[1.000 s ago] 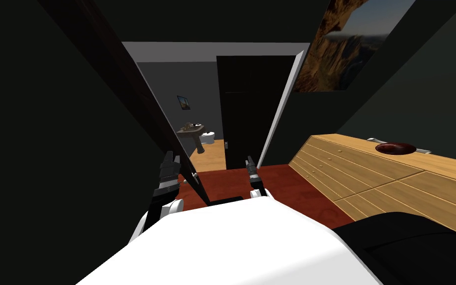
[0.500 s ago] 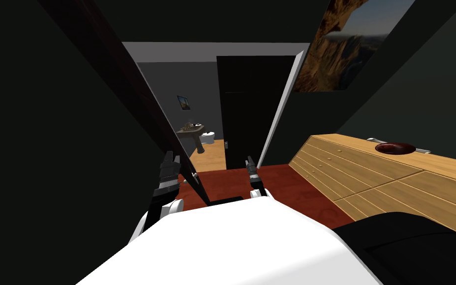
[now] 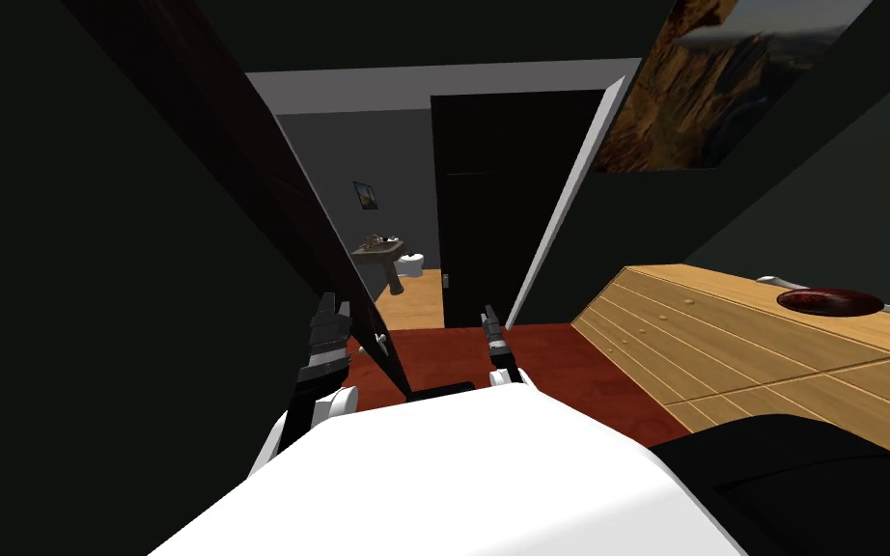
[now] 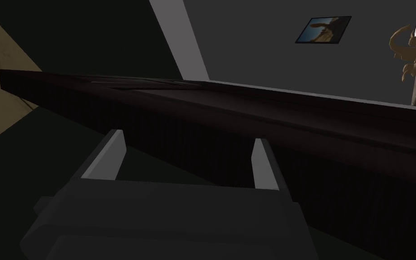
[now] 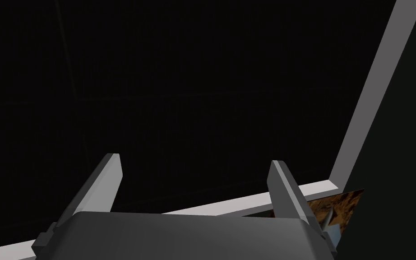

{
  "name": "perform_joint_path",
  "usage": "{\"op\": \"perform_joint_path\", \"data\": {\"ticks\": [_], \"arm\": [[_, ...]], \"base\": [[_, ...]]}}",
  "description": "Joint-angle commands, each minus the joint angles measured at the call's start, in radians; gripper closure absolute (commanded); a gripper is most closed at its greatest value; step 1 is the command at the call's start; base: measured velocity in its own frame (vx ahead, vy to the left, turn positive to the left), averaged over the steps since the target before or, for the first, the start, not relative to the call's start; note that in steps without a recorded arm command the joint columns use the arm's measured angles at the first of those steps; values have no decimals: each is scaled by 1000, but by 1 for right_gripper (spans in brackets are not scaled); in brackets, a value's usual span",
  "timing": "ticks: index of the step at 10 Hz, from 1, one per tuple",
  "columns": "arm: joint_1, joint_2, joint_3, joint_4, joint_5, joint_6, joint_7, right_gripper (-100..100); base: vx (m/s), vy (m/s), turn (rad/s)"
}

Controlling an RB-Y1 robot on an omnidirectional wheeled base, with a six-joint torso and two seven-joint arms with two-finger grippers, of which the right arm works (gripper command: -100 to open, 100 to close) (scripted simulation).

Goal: Pull the door open

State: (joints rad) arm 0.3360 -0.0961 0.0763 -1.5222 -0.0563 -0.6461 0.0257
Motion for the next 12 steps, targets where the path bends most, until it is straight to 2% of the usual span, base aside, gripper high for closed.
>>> {"op": "perform_joint_path", "data": {"ticks": [1,7,8,12], "arm": [[-13,-7,-19,33,-12,-9,0,-100],[-67,-28,-100,166,-65,-35,9,-100],[-67,-28,-100,170,-65,-35,9,-100],[-113,-45,-168,286,-110,-57,16,-100]], "base": [[-49,-29,139],[11,14,196],[11,21,75],[37,12,195]]}}
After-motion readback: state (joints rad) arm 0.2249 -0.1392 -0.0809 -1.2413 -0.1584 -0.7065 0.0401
